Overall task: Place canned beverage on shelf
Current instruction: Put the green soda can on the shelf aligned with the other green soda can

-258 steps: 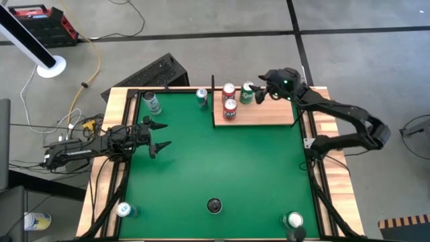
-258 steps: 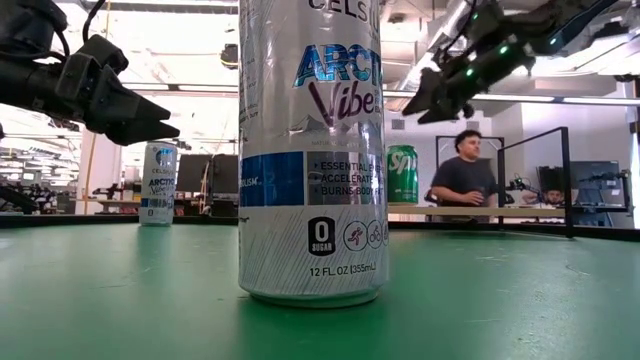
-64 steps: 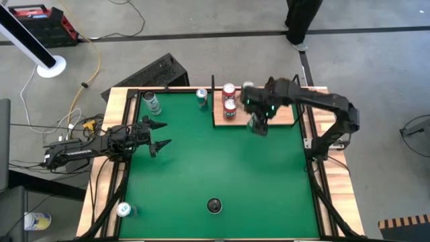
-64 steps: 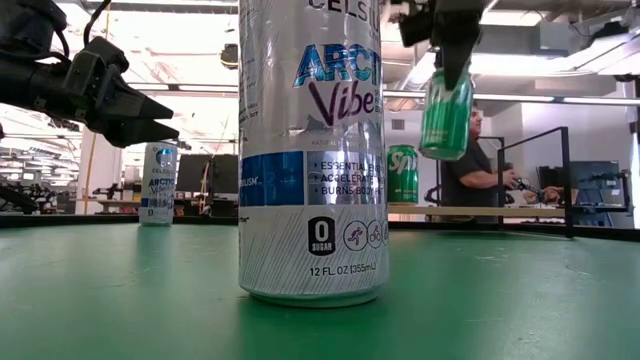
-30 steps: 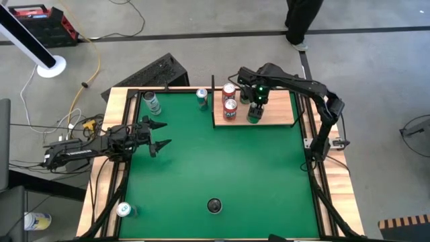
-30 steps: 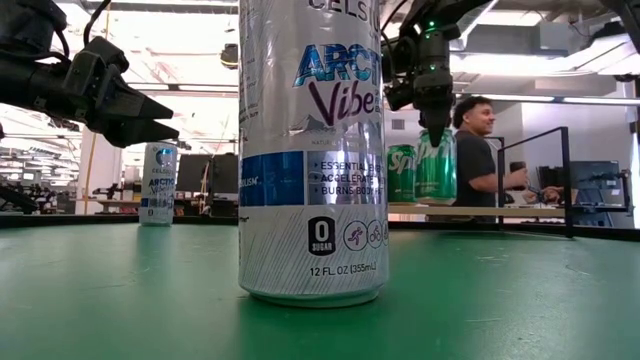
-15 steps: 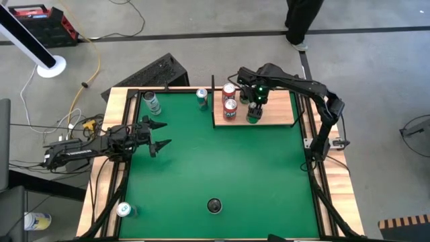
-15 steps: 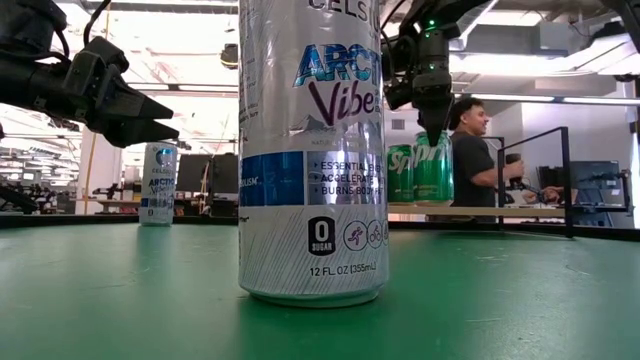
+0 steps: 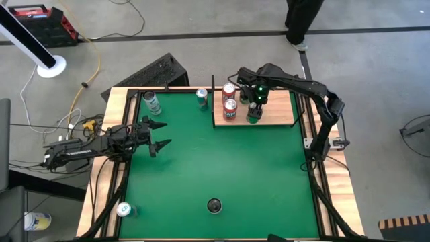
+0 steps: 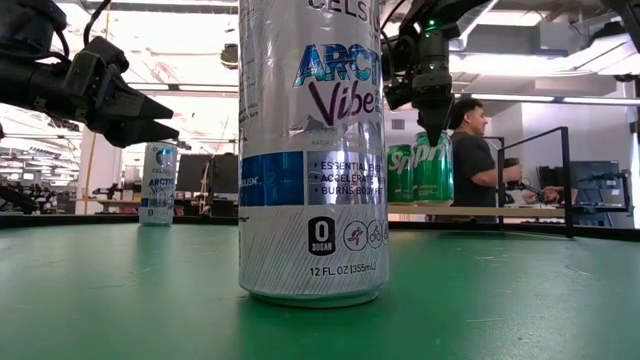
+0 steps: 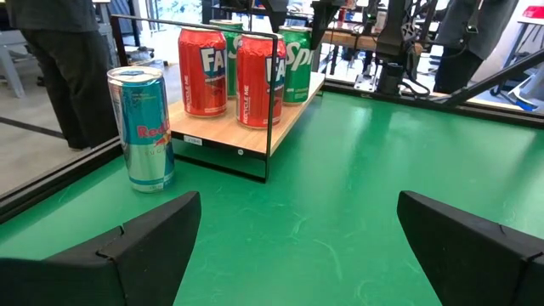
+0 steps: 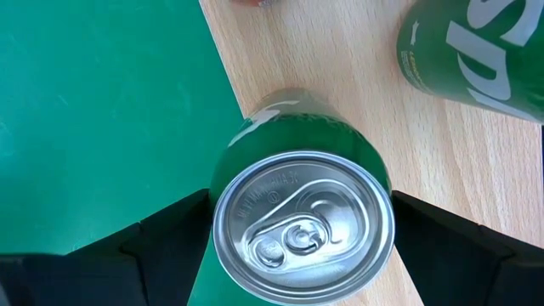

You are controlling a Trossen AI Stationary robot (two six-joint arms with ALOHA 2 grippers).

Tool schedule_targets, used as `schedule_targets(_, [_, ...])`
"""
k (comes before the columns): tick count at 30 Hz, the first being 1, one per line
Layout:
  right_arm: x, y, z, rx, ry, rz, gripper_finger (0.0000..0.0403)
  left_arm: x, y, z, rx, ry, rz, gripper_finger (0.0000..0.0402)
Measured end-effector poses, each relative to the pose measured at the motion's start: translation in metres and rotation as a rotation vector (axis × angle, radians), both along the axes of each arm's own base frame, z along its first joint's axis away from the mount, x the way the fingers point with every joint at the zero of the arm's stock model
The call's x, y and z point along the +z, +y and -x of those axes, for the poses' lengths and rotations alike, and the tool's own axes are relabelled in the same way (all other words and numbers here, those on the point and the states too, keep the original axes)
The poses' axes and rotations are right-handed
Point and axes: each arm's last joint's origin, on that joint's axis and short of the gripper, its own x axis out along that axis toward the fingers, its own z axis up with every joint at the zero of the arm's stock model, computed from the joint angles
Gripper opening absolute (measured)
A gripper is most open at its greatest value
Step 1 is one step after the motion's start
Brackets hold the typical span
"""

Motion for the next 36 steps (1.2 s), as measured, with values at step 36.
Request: schedule_targets(36, [0.0003,-0.003,-0.0047,0.002,-0.047,0.031,0.0372,0.0,0.0,0.0,0.0,0.0,0.0,0.0382])
